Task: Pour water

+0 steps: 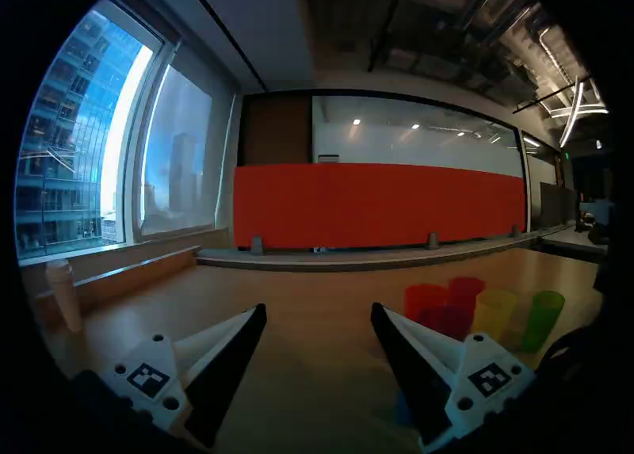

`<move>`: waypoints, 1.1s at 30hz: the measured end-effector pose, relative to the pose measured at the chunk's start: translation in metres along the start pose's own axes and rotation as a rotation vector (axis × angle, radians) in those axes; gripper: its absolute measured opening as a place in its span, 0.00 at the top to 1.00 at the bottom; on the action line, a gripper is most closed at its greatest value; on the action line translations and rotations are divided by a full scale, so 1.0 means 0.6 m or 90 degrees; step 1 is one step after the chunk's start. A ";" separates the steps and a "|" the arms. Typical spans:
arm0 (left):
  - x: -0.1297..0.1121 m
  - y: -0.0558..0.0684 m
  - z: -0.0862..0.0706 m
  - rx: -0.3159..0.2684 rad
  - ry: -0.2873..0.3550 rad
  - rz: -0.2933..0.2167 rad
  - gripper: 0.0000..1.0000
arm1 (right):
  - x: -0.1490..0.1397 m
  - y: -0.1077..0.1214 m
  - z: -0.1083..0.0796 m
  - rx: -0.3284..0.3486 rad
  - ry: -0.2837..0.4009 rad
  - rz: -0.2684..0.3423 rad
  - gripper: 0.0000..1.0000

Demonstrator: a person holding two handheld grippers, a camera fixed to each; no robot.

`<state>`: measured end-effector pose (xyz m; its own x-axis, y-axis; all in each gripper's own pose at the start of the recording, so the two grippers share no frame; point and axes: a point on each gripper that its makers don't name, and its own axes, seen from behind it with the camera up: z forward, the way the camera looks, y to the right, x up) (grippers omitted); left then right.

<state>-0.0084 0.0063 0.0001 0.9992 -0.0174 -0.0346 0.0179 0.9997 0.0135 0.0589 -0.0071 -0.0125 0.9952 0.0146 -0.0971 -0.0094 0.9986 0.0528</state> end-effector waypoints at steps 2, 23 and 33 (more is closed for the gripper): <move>0.000 0.000 0.000 0.000 0.000 0.000 0.02 | -0.008 0.000 0.000 -0.005 -0.001 0.004 0.00; 0.000 -0.002 0.000 0.000 0.000 0.000 0.02 | -0.089 -0.003 0.003 -0.037 -0.021 0.011 0.00; -0.001 -0.002 0.001 0.000 0.000 0.000 0.02 | -0.112 0.006 0.006 -0.040 -0.031 0.019 0.00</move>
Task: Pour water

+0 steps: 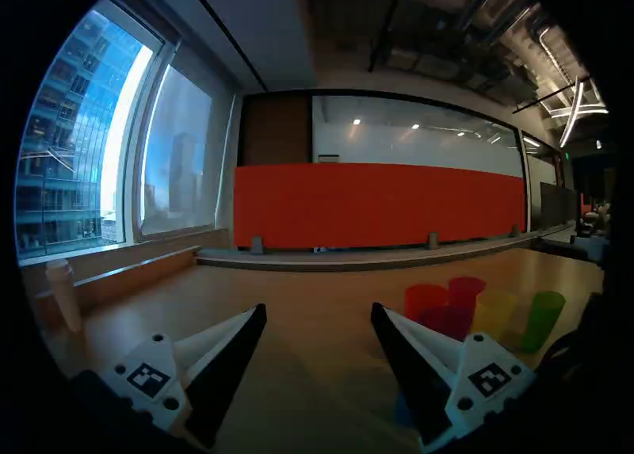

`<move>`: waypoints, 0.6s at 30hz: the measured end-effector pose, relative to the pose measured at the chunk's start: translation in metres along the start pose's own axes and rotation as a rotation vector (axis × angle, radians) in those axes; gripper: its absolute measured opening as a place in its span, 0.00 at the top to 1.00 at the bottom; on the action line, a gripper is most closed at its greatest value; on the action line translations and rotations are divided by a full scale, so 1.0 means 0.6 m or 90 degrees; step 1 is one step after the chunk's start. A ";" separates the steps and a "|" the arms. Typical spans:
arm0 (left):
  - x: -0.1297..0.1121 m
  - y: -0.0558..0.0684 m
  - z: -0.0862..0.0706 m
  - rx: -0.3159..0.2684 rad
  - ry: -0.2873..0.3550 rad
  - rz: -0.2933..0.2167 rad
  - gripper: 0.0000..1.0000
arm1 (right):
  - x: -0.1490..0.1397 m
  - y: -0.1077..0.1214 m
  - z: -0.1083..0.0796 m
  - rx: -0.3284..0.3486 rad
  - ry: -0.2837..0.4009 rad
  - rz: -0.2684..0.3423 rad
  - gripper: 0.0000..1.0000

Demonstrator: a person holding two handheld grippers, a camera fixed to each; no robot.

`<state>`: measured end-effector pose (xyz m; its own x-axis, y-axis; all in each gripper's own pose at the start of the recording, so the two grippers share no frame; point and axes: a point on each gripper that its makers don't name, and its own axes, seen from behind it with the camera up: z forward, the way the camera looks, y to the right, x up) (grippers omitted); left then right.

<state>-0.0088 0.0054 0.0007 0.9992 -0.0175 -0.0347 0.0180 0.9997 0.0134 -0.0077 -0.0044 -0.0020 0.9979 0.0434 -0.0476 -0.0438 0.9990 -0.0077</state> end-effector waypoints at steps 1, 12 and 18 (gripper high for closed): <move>0.000 0.000 0.000 0.000 0.000 0.000 0.02 | -0.001 0.000 0.000 0.000 0.000 0.000 0.00; 0.000 0.000 0.000 0.000 0.000 0.000 0.02 | -0.019 0.004 0.002 -0.002 -0.015 -0.006 0.00; 0.000 -0.001 0.000 0.000 0.000 0.000 0.02 | -0.024 0.001 0.001 -0.001 -0.020 -0.012 0.00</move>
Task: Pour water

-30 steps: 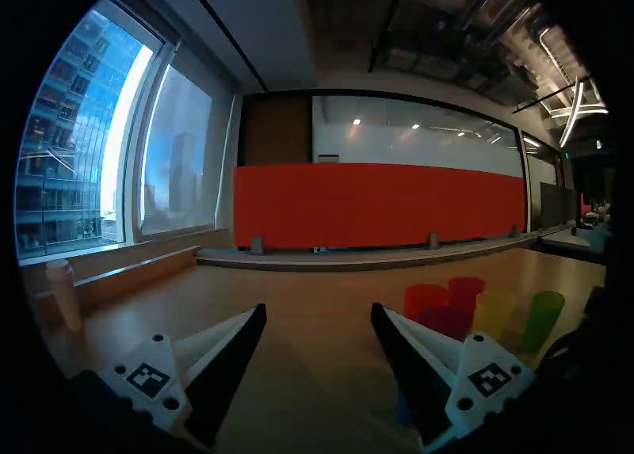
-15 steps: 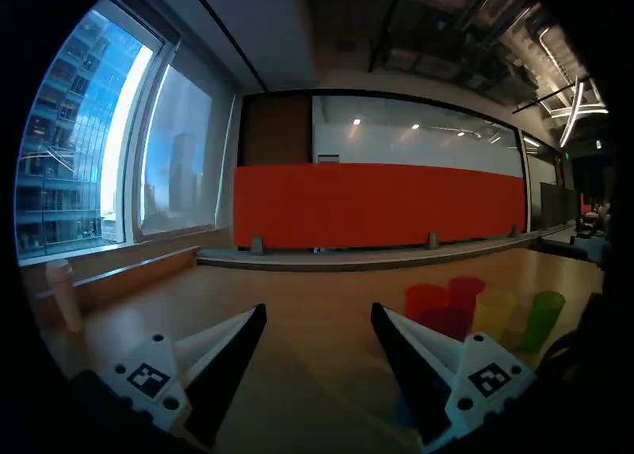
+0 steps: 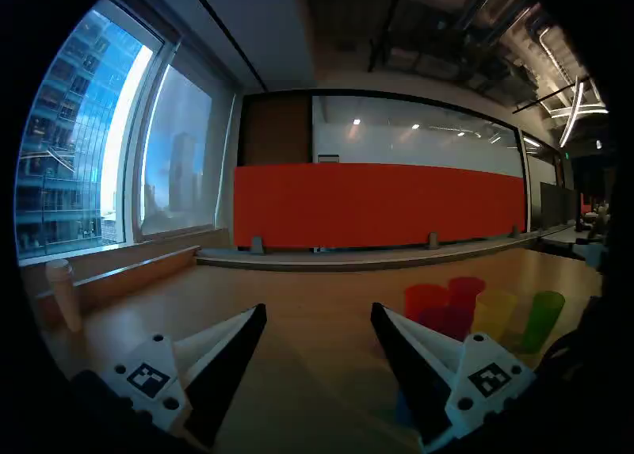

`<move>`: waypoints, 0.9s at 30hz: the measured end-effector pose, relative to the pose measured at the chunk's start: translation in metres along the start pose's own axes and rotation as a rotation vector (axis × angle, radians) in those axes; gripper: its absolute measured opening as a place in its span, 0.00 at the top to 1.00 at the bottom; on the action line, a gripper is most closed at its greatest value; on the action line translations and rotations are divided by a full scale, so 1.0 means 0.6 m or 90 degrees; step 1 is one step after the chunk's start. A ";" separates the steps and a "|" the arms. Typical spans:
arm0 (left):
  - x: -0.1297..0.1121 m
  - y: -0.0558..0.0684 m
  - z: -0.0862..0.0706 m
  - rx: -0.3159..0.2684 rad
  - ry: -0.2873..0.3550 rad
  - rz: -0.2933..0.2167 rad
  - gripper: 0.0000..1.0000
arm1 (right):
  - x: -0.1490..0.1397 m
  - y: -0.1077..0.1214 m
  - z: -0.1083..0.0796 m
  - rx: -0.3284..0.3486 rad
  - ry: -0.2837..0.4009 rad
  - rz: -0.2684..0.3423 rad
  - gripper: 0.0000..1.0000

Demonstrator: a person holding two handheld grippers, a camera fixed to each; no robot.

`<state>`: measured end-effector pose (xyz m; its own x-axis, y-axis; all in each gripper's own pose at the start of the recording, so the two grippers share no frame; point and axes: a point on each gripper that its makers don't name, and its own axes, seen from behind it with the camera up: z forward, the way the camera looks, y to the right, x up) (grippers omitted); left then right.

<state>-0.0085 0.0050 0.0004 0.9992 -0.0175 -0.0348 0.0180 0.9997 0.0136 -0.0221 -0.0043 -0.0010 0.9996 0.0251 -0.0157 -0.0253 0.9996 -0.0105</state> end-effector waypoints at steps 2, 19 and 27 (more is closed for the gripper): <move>0.000 0.000 -0.001 0.000 0.000 0.000 0.02 | 0.000 0.000 0.000 -0.001 -0.001 0.000 0.00; 0.000 0.001 0.001 0.000 0.000 0.000 0.02 | -0.001 -0.004 0.000 0.003 -0.003 0.001 0.00; 0.000 0.001 0.001 0.000 0.000 0.000 0.02 | 0.000 -0.005 -0.001 0.003 -0.003 0.001 0.00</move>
